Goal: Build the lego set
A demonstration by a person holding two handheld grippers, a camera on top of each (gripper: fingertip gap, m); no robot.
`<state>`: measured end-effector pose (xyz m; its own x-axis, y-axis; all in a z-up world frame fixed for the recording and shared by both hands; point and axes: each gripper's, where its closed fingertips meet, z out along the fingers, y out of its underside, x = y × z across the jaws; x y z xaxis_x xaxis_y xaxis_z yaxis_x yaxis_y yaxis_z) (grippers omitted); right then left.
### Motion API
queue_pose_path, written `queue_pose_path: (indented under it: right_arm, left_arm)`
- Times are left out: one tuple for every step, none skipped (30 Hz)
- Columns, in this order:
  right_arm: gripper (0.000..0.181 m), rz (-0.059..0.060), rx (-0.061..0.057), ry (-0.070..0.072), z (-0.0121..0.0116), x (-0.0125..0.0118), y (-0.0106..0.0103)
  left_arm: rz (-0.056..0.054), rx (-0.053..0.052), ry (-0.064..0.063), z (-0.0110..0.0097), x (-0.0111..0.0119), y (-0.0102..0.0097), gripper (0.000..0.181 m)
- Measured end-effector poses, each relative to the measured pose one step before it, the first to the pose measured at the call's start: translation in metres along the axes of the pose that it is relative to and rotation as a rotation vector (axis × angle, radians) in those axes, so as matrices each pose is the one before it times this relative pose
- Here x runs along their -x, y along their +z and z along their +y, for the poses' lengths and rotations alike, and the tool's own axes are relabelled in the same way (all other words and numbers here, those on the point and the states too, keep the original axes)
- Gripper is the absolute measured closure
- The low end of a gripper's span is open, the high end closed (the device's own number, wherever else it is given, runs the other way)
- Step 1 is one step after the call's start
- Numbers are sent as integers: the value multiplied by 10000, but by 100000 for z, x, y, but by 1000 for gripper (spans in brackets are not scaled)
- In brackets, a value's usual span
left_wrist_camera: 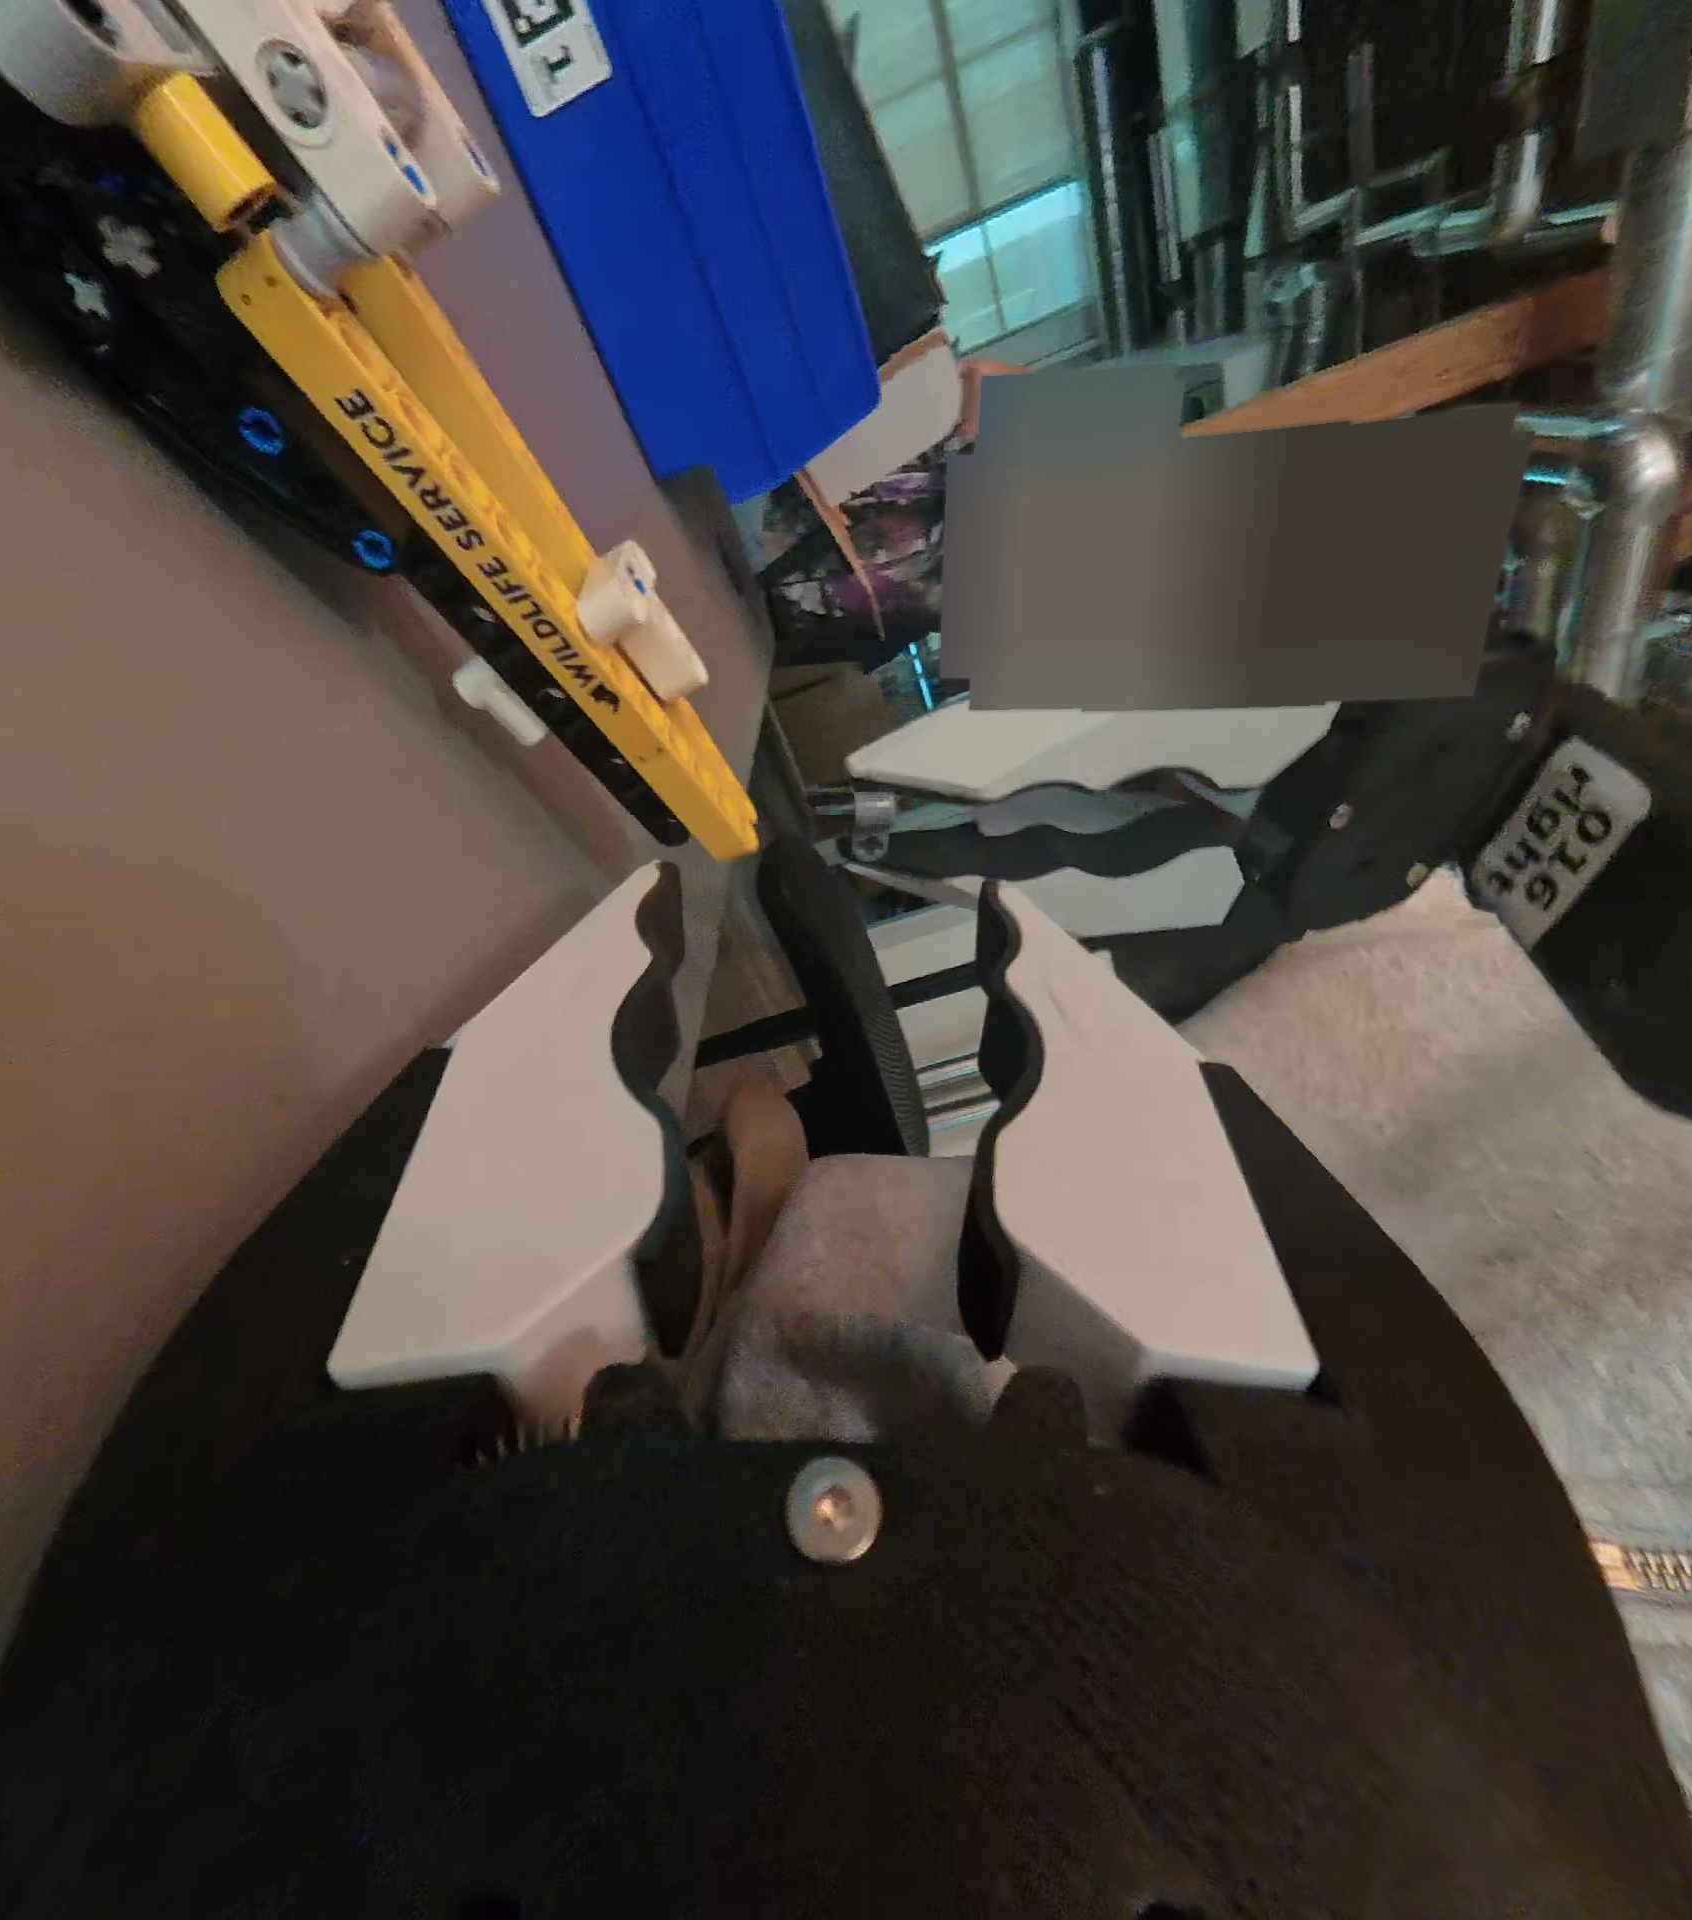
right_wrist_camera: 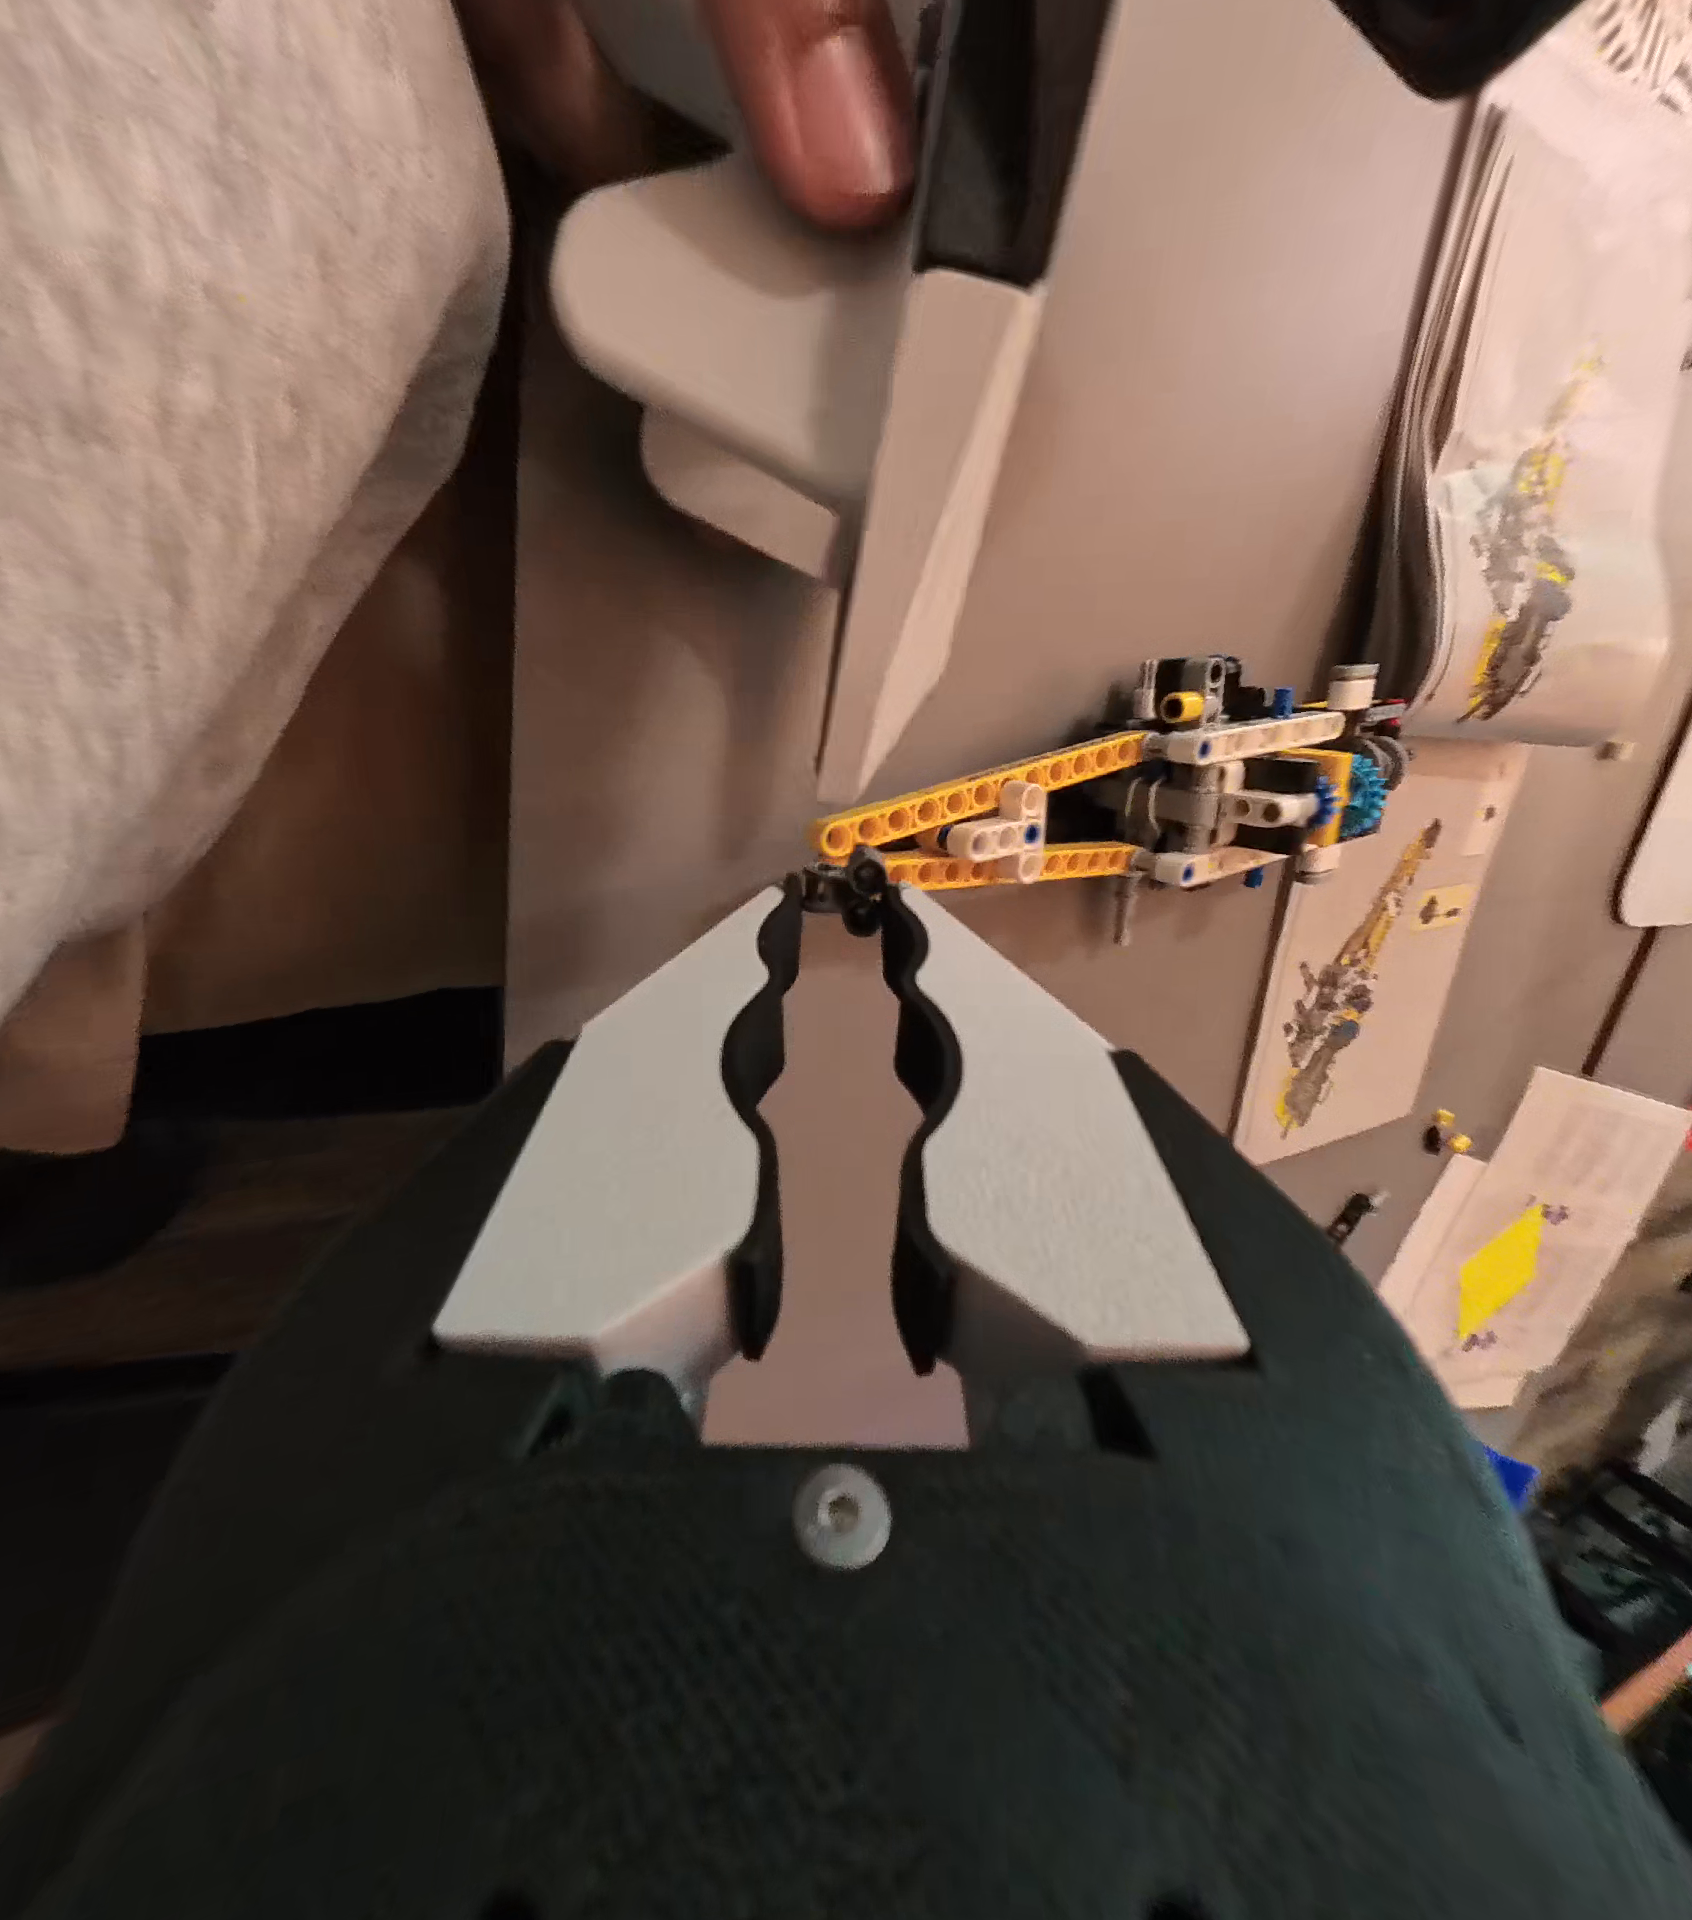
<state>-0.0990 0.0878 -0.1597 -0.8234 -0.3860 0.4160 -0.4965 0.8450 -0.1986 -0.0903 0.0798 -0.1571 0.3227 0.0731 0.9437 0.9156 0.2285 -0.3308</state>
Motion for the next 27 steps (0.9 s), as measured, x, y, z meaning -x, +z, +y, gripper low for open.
queue_pose_path:
  right_arm:
    - [167,263,28,-190,132,176,118]
    - [167,395,22,-194,112,-21,117]
    - [167,402,-15,-170,41,-51,84]
    - [167,317,-71,-127,-50,10,53]
    - [167,312,-81,-68,-95,-66,22]
    - [167,298,-80,-39,-82,-115,6]
    - [167,152,-102,-20,-85,47,1]
    - [167,75,-80,21,-8,97,38]
    - [167,46,10,64,176,81,107]
    - [167,-34,46,81,258,148,132]
    - [167,-22,4,72,235,97,121]
    - [167,2,-9,51,207,17,92]
    - [167,-63,-3,37,179,76,75]
    - [167,-57,-30,23,95,34,20]
    - [167,-62,-48,14,20,21,3]
    - [167,-104,-45,14,-4,63,-18]
    - [167,-83,-54,16,-40,35,-32]
    - [167,-64,-39,-9,-33,15,-5]
    - [167,-75,0,-31,12,39,28]
    - [167,-100,19,-25,28,83,65]
    - [167,-113,23,-21,8,111,63]
    - [167,-108,46,-39,41,90,71]
    - [167,-108,54,-52,48,68,48]
    - [167,-106,52,-34,43,23,24]
    - [167,-101,27,-2,29,-15,8]
    - [167,-128,11,19,12,1,15]
    - [167,-160,16,29,36,35,27]
  left_arm:
    - [-105,51,-57,22,188,126,125]
    - [13,24,-58,9,22,119,126]
    - [6,23,-67,14,56,110,126]
    - [35,22,-59,17,-3,118,126]
    - [55,28,-56,22,-26,145,126]
    - [72,32,-55,18,-57,163,126]
    - [29,18,-54,-12,8,164,127]
    - [20,12,-38,-19,10,167,129]
    - [3,14,-19,-29,20,146,131]
    - [-60,12,-34,-27,127,127,132]
    - [-43,12,-24,-30,79,116,134]
    - [-58,22,-23,6,103,105,137]
    - [-66,3,-17,-8,115,85,138]
    - [-39,-28,-11,-64,53,46,138]
    - [-53,-48,-26,-92,94,21,139]
    - [-40,-49,-43,-108,89,17,140]
    - [-17,-40,-37,-90,50,9,141]
    - [-18,-22,-31,-60,52,16,141]
    - [-17,-21,-16,-46,37,10,142]
    - [-4,-2,-1,-29,11,18,142]
    - [-35,22,1,23,51,38,143]
    - [-72,30,14,34,91,51,143]
    - [-68,28,27,44,70,46,143]
    - [-40,-2,18,-3,47,20,143]
    - [0,-26,-7,-52,1,-9,144]
    - [1,-8,-27,-22,24,3,144]
    - [-24,9,-16,-8,48,12,144]
